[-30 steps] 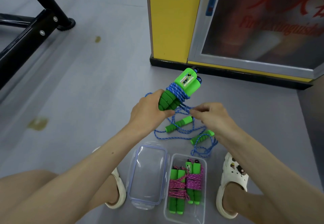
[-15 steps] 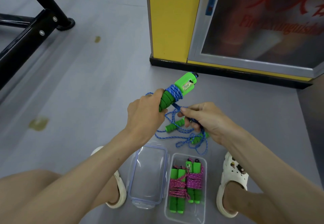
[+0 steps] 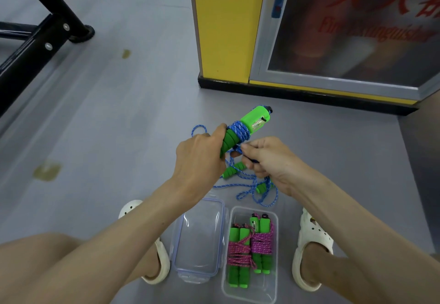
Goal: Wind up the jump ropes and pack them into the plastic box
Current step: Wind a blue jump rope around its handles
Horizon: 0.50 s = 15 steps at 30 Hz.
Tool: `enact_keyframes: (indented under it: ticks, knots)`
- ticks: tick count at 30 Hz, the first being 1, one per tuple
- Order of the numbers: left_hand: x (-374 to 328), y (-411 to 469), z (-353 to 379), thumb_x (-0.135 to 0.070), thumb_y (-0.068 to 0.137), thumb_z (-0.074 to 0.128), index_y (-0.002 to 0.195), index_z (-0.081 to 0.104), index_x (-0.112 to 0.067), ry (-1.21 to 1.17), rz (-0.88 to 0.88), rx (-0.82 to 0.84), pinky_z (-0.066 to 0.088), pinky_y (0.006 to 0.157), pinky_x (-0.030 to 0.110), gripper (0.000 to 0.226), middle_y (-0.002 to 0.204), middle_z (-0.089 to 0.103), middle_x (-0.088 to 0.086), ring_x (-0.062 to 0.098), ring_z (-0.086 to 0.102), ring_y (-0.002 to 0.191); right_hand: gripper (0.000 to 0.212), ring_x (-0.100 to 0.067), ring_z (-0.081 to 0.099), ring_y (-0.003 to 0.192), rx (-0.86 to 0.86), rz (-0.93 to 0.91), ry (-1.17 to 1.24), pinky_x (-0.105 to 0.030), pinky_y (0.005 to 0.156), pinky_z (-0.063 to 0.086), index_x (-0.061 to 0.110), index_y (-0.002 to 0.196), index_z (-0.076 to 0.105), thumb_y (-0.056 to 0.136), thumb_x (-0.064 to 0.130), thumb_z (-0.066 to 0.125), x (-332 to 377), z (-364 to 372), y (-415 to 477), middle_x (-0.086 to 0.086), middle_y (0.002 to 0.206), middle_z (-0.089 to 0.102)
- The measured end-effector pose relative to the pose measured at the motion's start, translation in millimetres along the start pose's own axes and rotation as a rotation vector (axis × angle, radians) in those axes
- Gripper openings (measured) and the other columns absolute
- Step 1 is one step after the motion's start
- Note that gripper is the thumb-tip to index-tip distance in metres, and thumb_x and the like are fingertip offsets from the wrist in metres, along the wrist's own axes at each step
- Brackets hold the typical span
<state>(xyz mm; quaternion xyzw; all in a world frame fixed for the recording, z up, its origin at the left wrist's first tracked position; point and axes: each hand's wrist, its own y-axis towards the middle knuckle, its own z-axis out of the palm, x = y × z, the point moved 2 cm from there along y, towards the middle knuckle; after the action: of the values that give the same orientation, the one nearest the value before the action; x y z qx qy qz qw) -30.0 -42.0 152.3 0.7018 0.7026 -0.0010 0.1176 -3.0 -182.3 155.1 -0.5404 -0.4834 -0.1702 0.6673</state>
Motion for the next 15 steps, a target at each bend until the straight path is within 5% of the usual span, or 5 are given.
enact_keyframes:
  ticks: [3, 6, 12, 15]
  knots:
    - [-3.5, -0.1, -2.1, -0.009, 0.05, 0.084, 0.106, 0.065, -0.012, 0.103, 0.041, -0.019, 0.002, 0.046, 0.016, 0.059, 0.05, 0.05, 0.005, 0.026, 0.049, 0.045, 0.035, -0.004, 0.025, 0.035, 0.011, -0.003, 0.056, -0.015, 0.038, 0.025, -0.004, 0.097, 0.063, 0.099, 0.027, 0.047, 2.5, 1.8, -1.2, -0.004, 0.057, 0.045]
    - [-7.7, -1.8, 4.1, -0.001, 0.04, 0.083, 0.106, 0.068, -0.009, 0.168, 0.061, -0.079, 0.0, 0.048, 0.015, 0.068, 0.048, 0.048, 0.004, 0.024, 0.045, 0.042, 0.045, -0.005, 0.026, 0.035, -0.034, 0.024, 0.101, -0.016, 0.036, 0.026, 0.003, 0.085, 0.063, 0.093, 0.046, 0.051, 3.7, 2.6, -1.6, -0.003, 0.056, 0.046]
    - [-13.5, -6.3, 14.3, -0.023, 0.061, 0.082, 0.124, 0.061, -0.009, 0.029, 0.159, -0.223, 0.027, 0.047, 0.024, 0.067, 0.069, 0.057, 0.008, 0.027, 0.055, 0.06, 0.045, -0.005, 0.024, 0.033, -0.118, 0.043, 0.132, -0.018, 0.037, 0.021, 0.007, 0.077, 0.056, 0.091, 0.049, 0.053, 0.3, -8.4, -3.7, -0.003, 0.052, 0.042]
    - [-13.4, -2.4, 12.8, -0.053, 0.081, 0.057, 0.136, 0.05, -0.018, -0.192, 0.142, -0.068, 0.039, 0.064, 0.028, 0.066, 0.092, 0.059, 0.007, 0.025, 0.057, 0.08, 0.043, -0.005, 0.026, 0.032, -0.152, 0.015, 0.121, -0.016, 0.035, 0.025, 0.007, 0.074, 0.054, 0.093, 0.045, 0.052, -1.5, -18.7, -2.6, -0.004, 0.054, 0.045]
